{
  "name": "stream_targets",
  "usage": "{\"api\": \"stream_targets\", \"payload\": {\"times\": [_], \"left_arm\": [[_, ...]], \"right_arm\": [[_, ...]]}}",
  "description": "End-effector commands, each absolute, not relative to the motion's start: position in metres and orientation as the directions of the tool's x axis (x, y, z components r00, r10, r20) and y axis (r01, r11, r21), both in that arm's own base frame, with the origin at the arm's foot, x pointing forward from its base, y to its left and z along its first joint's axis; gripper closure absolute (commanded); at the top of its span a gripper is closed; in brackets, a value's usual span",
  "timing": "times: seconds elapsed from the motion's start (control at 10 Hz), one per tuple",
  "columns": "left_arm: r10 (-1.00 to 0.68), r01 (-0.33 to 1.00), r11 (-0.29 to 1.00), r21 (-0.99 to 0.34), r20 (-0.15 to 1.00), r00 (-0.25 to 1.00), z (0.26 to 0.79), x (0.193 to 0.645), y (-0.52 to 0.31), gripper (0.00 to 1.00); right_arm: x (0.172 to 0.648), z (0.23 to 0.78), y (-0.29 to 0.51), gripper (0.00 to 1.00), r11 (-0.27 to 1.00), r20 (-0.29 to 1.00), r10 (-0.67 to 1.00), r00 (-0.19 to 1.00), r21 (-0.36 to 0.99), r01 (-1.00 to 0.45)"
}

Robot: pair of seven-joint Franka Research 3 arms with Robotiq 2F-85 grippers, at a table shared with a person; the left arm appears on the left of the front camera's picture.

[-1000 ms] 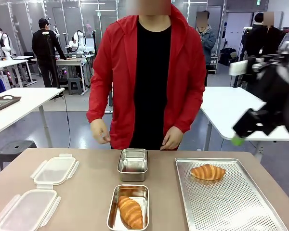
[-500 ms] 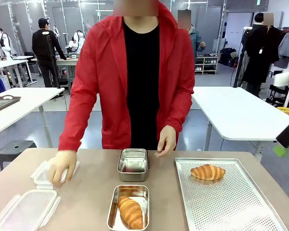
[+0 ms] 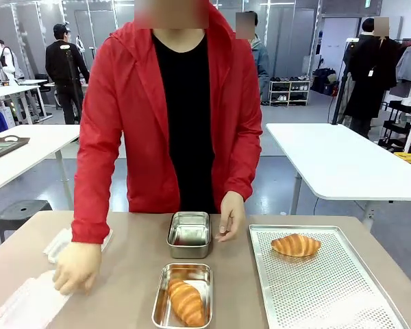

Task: Place the bread into the airtight container.
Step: Pick up a Butter Roll and place it into an empty Airtight Container.

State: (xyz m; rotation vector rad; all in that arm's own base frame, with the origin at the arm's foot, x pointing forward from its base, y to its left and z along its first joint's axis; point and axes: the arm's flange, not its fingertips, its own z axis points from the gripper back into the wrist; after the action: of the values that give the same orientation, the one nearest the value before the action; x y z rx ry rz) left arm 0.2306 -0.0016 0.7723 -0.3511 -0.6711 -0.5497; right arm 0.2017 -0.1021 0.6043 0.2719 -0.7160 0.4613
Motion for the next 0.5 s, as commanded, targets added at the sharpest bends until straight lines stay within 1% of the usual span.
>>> {"api": "stream_targets", "payload": {"times": [0.0, 0.1, 0.2, 0.3, 0.4], "left_arm": [[-0.375, 0.601, 0.788, -0.134, 0.67, 0.641, 0.773, 0.23, -0.002, 0.0], [-0.375, 0.601, 0.788, -0.134, 0.67, 0.641, 0.773, 0.23, -0.002, 0.0], [-0.375, 0.601, 0.788, -0.134, 0.67, 0.641, 0.773, 0.23, -0.002, 0.0], [-0.375, 0.601, 0.788, -0.134, 0.67, 0.641, 0.773, 0.23, -0.002, 0.0], [-0.375, 0.601, 0.788, -0.134, 0.67, 0.641, 0.773, 0.23, -0.002, 0.0]], "right_arm": [[0.16, 0.538, -0.098, 0.0, 0.85, 0.69, 0.303, 0.658, 0.117, -0.514], [0.148, 0.533, -0.103, 0.0, 0.855, 0.692, 0.296, 0.659, 0.115, -0.505], [0.141, 0.527, -0.107, 0.0, 0.871, 0.698, 0.249, 0.672, 0.142, -0.47], [0.177, 0.599, -0.123, 0.0, 0.854, 0.699, 0.291, 0.653, 0.118, -0.507], [0.177, 0.599, -0.123, 0.0, 0.854, 0.699, 0.291, 0.653, 0.118, -0.507]]}}
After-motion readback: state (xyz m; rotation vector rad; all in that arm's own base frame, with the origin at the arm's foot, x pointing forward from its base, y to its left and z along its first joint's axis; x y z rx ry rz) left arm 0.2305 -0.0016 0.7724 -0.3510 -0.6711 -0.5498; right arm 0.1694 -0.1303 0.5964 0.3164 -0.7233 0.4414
